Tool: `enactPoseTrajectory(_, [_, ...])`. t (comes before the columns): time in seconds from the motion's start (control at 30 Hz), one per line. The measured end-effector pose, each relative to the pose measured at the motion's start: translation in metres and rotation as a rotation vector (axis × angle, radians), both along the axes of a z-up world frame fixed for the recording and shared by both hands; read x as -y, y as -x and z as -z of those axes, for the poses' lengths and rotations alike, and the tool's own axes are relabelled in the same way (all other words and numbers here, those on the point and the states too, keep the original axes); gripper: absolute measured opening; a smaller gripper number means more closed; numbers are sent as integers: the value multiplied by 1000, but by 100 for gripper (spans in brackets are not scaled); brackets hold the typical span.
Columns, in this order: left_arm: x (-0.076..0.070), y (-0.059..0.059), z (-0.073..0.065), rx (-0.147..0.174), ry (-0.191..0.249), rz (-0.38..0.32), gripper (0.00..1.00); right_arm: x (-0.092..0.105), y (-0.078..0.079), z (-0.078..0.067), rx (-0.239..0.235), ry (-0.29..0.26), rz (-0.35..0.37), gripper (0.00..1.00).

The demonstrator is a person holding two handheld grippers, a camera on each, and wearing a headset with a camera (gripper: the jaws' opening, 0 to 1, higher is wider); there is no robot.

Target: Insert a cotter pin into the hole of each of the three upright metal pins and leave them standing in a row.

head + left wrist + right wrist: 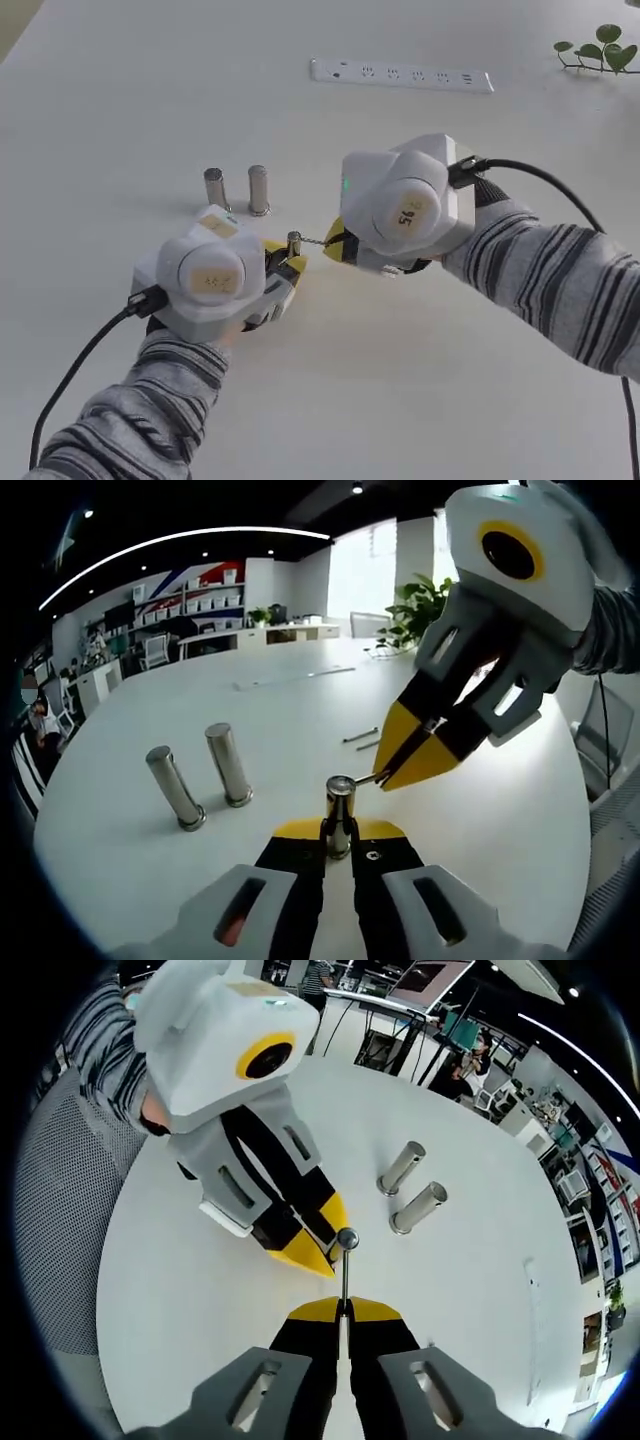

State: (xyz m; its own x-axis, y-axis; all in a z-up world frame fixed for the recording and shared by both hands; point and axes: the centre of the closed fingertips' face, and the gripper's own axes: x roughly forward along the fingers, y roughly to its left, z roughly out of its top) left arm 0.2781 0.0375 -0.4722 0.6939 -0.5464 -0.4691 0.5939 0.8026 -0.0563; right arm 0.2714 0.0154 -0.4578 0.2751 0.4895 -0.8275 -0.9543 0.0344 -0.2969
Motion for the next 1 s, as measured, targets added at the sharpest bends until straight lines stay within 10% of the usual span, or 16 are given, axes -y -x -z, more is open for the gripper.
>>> enactPoseTrajectory(1.0, [1,1,2,4,1,21,5,-11,2,-6,34,31,-62,0])
